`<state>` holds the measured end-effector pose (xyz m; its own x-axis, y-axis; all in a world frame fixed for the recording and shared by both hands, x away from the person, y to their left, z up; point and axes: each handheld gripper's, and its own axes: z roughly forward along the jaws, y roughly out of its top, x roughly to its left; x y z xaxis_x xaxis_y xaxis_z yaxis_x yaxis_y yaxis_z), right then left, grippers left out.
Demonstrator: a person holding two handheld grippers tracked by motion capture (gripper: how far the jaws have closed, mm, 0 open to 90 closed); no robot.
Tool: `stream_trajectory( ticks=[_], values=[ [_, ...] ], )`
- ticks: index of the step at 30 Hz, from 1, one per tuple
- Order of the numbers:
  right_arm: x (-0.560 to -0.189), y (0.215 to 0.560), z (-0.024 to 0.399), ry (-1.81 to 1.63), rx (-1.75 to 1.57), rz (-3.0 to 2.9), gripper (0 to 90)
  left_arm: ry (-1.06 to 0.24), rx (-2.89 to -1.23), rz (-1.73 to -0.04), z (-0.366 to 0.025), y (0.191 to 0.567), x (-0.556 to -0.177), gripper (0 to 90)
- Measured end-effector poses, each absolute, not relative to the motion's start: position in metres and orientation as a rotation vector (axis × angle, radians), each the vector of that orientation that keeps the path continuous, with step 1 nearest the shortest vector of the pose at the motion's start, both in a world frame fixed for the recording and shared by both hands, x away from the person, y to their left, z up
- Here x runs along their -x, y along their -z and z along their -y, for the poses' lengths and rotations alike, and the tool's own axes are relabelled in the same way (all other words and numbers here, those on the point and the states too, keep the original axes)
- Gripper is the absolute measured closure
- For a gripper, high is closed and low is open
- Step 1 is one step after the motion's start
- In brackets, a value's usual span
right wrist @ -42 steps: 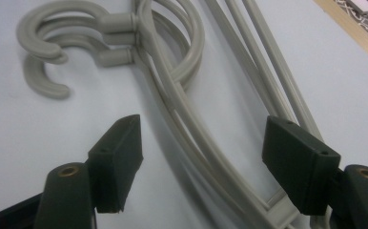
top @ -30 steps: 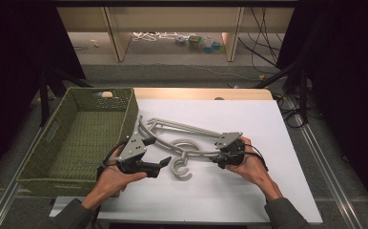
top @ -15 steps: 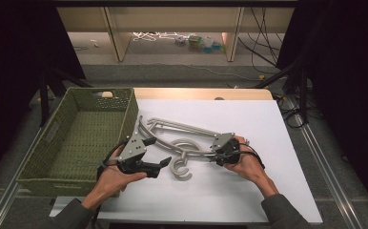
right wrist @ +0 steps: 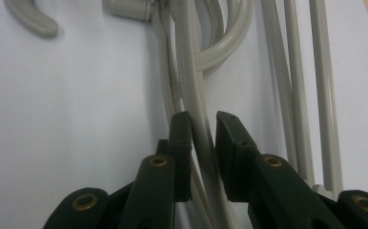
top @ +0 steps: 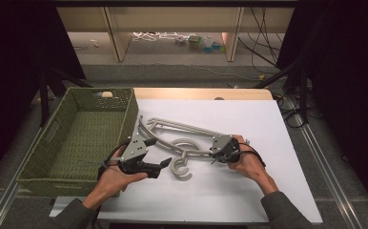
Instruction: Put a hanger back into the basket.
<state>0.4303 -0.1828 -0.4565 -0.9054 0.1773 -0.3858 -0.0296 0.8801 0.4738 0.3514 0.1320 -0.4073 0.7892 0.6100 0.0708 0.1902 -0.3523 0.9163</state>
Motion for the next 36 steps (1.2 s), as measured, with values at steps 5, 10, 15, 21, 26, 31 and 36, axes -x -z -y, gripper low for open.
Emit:
stream_trajectory(
  ticks=[5,10,15,21,26,31,36],
  values=[
    [-0.428,0.448,0.187,-0.693,0.019,-2.585,82.7,-0.499,-1.919,-0.611,-0.134,0.408,-0.354,19.8],
    [-0.425,0.442,0.19,-0.695,0.096,-2.577,83.0,-0.506,-1.934,-0.617,-0.134,0.412,-0.356,20.0],
    [-0.422,0.429,0.195,-0.735,0.166,-2.561,83.0,-0.522,-1.936,-0.618,-0.135,0.413,-0.358,21.3],
    [-0.412,0.416,0.202,-0.766,0.178,-2.56,83.1,-0.551,-1.968,-0.6,-0.135,0.415,-0.36,22.7],
    [-0.4,0.406,0.201,-0.798,0.207,-2.55,83.1,-0.58,-1.991,-0.586,-0.13,0.421,-0.363,24.2],
    [-0.396,0.399,0.2,-0.847,0.211,-2.535,83.1,-0.582,-2.008,-0.574,-0.128,0.423,-0.365,24.9],
    [-0.397,0.395,0.201,-0.85,0.22,-2.509,83.2,-0.6,-2.01,-0.59,-0.128,0.425,-0.37,25.6]
  ],
)
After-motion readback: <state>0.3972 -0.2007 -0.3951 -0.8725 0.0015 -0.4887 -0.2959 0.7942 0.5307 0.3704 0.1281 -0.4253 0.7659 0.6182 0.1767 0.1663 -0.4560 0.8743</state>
